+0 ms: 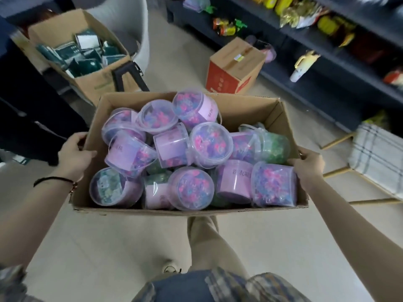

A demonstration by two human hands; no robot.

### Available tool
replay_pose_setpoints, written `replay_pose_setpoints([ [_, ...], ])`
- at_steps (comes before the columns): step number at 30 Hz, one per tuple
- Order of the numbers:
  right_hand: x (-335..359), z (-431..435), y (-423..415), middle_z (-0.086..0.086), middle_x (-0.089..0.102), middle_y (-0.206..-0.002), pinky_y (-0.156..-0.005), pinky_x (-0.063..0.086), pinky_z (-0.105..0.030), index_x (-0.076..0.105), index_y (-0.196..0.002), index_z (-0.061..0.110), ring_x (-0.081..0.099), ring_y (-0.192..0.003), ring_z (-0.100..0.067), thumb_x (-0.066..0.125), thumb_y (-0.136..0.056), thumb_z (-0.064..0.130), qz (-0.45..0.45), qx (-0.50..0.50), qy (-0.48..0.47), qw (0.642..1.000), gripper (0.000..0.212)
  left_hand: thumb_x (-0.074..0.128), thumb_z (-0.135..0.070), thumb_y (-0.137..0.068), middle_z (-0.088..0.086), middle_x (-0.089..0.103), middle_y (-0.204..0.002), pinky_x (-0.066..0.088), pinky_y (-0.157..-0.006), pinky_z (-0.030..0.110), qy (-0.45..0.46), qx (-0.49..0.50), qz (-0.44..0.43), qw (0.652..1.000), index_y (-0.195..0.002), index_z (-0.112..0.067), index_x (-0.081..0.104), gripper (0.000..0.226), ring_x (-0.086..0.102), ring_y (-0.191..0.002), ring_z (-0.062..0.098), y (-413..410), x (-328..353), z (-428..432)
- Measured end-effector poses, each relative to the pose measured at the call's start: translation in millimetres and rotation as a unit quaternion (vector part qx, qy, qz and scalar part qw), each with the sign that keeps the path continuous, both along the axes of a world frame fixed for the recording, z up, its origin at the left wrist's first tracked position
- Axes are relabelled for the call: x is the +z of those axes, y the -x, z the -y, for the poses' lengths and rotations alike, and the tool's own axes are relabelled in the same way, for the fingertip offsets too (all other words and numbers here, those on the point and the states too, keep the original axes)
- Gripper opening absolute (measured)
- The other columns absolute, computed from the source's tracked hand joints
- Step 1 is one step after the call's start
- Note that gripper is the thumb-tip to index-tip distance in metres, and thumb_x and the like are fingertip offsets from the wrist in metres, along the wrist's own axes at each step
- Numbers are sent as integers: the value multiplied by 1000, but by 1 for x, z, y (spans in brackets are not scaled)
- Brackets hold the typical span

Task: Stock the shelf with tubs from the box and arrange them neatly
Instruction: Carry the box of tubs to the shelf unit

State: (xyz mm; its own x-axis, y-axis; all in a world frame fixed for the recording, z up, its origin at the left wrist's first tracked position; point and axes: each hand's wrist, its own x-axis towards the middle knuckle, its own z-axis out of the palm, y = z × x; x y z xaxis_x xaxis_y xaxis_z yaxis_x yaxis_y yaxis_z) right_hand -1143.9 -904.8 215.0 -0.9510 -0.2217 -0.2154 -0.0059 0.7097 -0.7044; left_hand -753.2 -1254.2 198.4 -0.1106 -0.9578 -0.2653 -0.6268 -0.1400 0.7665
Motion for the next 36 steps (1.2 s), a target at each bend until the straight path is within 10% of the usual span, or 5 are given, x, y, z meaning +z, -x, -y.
replay_pose_setpoints([
  [13,30,153,248,-9,69,-97,-79,45,-27,68,-118,11,59,-85,-20,64,-79,-3,-8,-63,-5,998,42,54,18,-83,2,54,-80,43,-61,7,5,-52,-53,997,-122,-6,51,46,55,-69,5,290,21,174],
  [17,28,203,307,-12,69,-94,-74,42,-26,70,-115,8,57,-80,-18,65,-79,-3,-10,-85,-12,996,37,63,9,-78,13,64,-99,50,-88,41,4,-60,-43,997,-120,-14,57,48,60,-91,26,349,3,248],
  [25,22,309,407,-13,70,-92,-77,50,-35,71,-110,9,60,-82,-25,68,-80,2,3,-141,-30,990,31,63,7,-78,8,62,-98,45,-88,35,3,-89,-16,996,-120,-16,59,48,55,-92,21,499,7,382],
  [32,26,388,482,-8,70,-97,-80,49,-33,68,-119,13,59,-85,-21,65,-81,-1,11,-170,-5,985,40,53,17,-83,-5,49,-74,37,-49,1,-13,-126,-61,990,-125,-7,53,49,53,-49,-12,620,22,473],
  [36,8,433,529,-5,68,-93,-76,50,-33,68,-119,15,59,-83,-20,62,-81,-2,12,-194,8,981,42,57,10,-83,11,59,-95,40,-55,7,5,-153,-37,987,-129,-6,54,49,56,-74,7,687,15,530],
])
